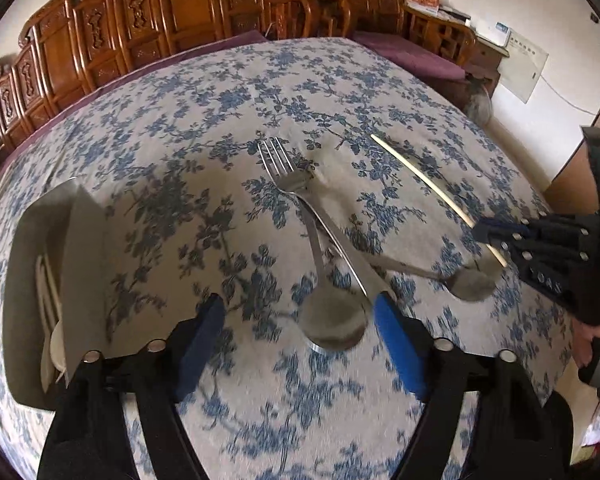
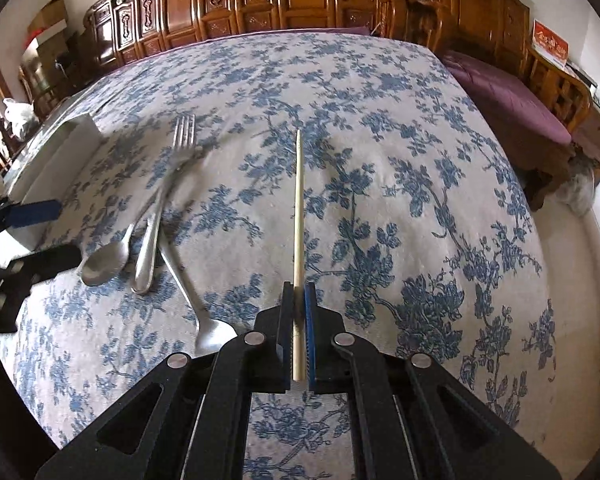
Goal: Organize utensils
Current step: 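Grasp a metal spoon by its handle with the left tool while the right tool holds the chopstick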
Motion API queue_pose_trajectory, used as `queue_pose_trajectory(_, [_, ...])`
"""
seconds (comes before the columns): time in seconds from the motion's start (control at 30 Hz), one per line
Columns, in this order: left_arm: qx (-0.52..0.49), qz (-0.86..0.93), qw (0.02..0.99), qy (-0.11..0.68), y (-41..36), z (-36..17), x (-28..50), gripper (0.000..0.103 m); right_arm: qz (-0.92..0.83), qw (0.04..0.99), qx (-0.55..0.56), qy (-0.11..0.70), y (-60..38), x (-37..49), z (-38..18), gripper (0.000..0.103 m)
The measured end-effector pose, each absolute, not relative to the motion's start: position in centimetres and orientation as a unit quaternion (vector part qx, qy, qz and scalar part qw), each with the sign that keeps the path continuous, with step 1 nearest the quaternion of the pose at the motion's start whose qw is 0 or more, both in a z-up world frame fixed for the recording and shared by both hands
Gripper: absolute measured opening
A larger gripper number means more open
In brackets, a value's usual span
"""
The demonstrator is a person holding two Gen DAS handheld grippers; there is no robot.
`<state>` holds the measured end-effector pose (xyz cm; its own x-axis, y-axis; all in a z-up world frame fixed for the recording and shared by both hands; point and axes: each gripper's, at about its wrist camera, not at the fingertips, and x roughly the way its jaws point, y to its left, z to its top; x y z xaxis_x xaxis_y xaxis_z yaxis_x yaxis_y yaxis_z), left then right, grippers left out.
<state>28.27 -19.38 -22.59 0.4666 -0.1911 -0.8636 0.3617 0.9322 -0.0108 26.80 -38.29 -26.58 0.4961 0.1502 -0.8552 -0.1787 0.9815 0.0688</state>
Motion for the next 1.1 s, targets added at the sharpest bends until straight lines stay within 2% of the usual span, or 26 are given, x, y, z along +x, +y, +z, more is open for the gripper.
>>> queue_pose_trajectory(0.13, [0.087, -0.158, 0.845, 0.504, -20.2, -23.4, 30.3, 0.057, 0.095, 0.865, -0.009, 0.493, -38.7, 26.9, -26.8, 0.006])
queue_pose_trajectory(0.2, [0.093, -0.158, 0.840, 0.511, -20.6, -23.9, 31.1, 0.046, 0.093, 0.865, -0.007, 0.494, -38.8, 27.0, -26.8, 0.006])
queue_pose_trajectory(0.3, [0.106, -0.154, 0.833, 0.521, -21.3, -24.7, 31.8, 0.037, 0.094, 0.864, -0.002, 0.495, -39.0, 27.0, -26.9, 0.006])
queue_pose_trajectory(0.53, [0.107, -0.156, 0.827, 0.529, -21.8, -25.8, 32.8, 0.030, 0.098, 0.861, 0.003, 0.500, -38.7, 27.0, -27.4, 0.006])
queue_pose_trajectory(0.67, [0.101, -0.146, 0.830, 0.529, -21.5, -25.8, 33.0, 0.006, 0.104, 0.861, -0.002, 0.498, -38.2, 26.9, -27.2, 0.006])
queue_pose_trajectory(0.9, [0.110, -0.116, 0.823, 0.546, -19.4, -25.6, 32.8, 0.005, 0.121, 0.865, -0.008, 0.487, -36.6, 26.6, -25.8, 0.006])
queue_pose_trajectory(1.1, [0.113, -0.088, 0.841, 0.522, -16.4, -22.7, 33.1, 0.005, 0.138, 0.868, -0.016, 0.478, -35.0, 26.3, -24.7, 0.006])
